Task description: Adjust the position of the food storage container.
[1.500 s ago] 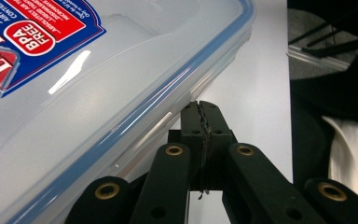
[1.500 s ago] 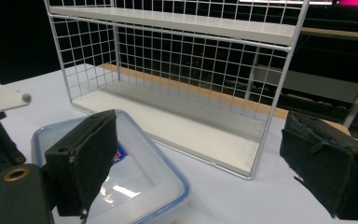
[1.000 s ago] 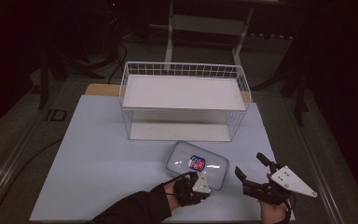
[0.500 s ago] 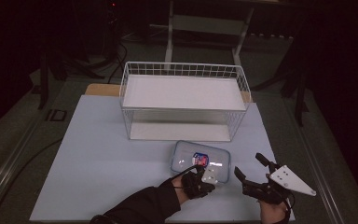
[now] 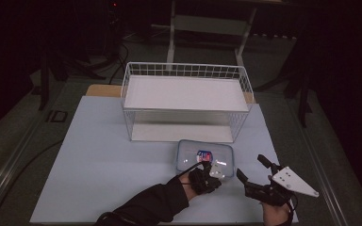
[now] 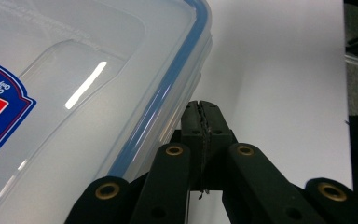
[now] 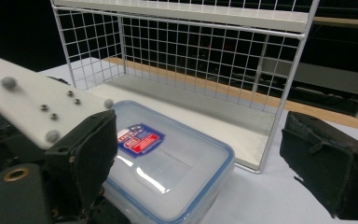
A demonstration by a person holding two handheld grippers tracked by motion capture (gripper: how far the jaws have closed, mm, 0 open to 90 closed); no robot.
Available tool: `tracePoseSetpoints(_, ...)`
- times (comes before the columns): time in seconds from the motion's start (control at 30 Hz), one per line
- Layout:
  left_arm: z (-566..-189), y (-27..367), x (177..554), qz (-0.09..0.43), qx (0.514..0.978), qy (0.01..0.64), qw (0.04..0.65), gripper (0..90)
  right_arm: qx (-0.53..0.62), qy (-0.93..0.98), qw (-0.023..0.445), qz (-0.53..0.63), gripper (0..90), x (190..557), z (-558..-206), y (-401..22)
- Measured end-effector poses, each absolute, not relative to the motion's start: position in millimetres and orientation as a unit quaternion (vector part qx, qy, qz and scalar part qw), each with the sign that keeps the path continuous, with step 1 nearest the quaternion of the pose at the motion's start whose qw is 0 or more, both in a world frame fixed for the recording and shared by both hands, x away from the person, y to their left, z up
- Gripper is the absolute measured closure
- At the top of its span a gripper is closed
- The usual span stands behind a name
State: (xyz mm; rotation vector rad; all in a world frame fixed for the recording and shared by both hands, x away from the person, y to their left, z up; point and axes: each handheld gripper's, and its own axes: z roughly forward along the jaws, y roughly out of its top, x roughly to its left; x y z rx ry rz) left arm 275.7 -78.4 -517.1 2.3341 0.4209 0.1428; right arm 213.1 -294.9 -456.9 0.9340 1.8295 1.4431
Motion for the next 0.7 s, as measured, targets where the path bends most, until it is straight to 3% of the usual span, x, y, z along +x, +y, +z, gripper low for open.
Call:
tracePoseSetpoints(0.43,-515.9,-89.6,286.1,0.065,0.908,0.190,0.368,89.7,0.353,0.695,0.307,0.546,11.0,213.1,-457.3,-294.2)
tracePoseSetpoints(0.7,-505.0,-73.9,282.7,0.043,0.899,0.199,0.388,86.1,0.352,0.697,0.306,0.545,11.0,213.5,-457.7,-293.5)
